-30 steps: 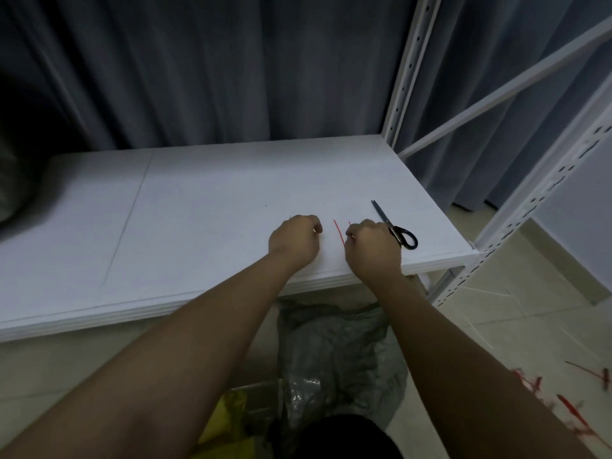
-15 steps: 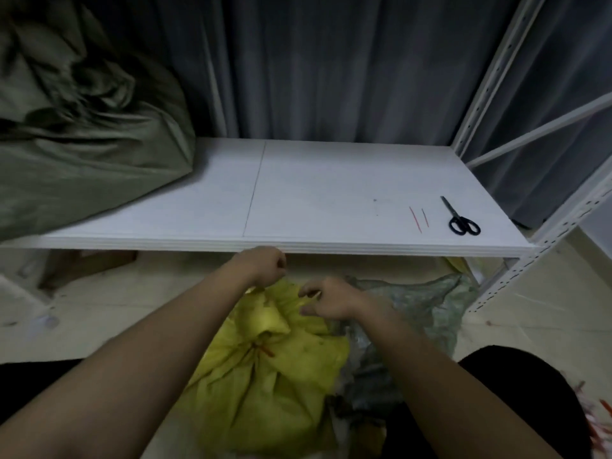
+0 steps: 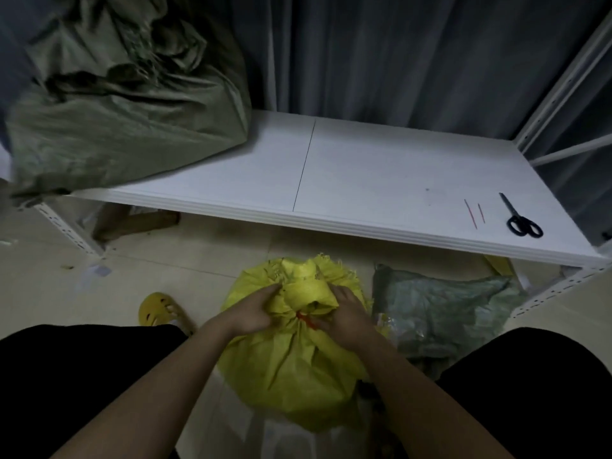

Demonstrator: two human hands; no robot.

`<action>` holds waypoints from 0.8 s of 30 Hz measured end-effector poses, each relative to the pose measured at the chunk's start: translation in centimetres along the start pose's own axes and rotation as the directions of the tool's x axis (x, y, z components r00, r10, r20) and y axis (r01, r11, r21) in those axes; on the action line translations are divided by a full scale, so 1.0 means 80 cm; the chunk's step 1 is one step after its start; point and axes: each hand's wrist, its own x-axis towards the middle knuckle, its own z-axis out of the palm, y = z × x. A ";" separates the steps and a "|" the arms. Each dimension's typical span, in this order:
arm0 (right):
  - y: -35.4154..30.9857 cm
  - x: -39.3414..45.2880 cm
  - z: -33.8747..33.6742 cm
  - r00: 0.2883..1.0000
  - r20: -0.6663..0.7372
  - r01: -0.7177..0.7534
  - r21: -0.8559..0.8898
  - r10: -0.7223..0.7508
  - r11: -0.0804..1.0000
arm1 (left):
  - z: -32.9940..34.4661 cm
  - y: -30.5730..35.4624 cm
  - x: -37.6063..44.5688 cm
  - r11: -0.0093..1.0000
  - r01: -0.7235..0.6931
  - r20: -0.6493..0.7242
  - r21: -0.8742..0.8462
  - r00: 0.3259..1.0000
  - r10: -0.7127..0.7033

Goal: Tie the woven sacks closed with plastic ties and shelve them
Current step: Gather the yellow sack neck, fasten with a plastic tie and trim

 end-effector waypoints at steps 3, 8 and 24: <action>0.004 0.019 0.019 0.996 -0.082 0.027 -0.016 -0.028 1.000 | 0.017 -0.026 0.024 0.996 -0.050 -0.057 0.068 0.997 0.054; 0.005 0.052 0.020 0.988 -0.155 0.022 0.008 -0.021 1.000 | 0.030 -0.037 0.066 0.983 0.002 -0.211 0.185 0.977 0.038; 0.022 0.118 0.026 0.964 0.146 -0.241 0.114 0.224 0.964 | -0.012 -0.047 0.094 0.966 0.110 -0.099 -0.233 0.986 -0.136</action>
